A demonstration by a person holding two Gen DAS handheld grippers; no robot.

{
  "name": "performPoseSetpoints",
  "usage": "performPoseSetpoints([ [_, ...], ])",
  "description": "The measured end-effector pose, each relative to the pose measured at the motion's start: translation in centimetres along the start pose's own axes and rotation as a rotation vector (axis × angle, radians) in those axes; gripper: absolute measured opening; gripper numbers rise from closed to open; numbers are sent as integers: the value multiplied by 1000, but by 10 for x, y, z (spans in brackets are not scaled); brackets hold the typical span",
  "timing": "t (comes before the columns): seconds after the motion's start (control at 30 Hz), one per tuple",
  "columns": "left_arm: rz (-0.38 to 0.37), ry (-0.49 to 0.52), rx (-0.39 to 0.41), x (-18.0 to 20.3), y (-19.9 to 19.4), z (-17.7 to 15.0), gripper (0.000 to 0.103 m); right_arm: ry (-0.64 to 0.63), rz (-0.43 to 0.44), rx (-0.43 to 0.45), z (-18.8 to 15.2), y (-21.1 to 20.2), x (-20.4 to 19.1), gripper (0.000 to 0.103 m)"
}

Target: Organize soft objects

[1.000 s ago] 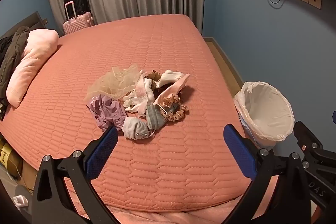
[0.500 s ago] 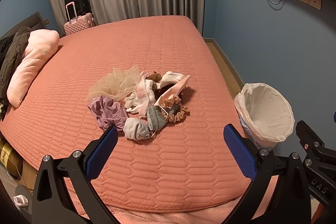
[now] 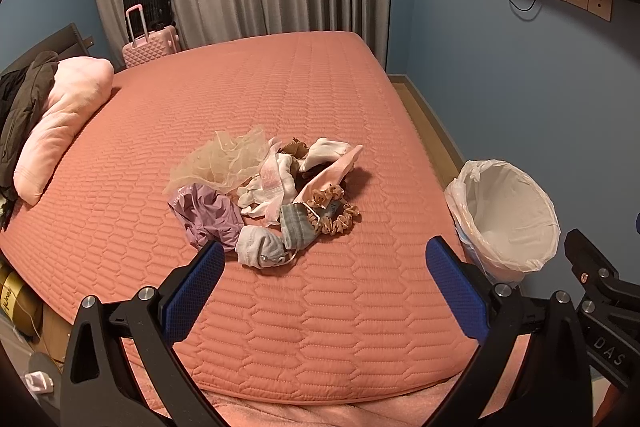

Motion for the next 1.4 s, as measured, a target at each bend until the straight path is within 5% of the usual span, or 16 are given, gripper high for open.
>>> performPoseSetpoints([
  [1.4,-5,0,14,1,-4,1,96,11,-11,6,1,-2,3,97],
])
Point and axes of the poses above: each gripper's, at about its wrist camera, not at the fingertips, and y roughly the way its jaws point, x to its right, z to its top, the point moved 2 cm from there along y, roughly the way its jaws point, and after that the axes turned 5 degrees about -z, right-handed, at the moved point
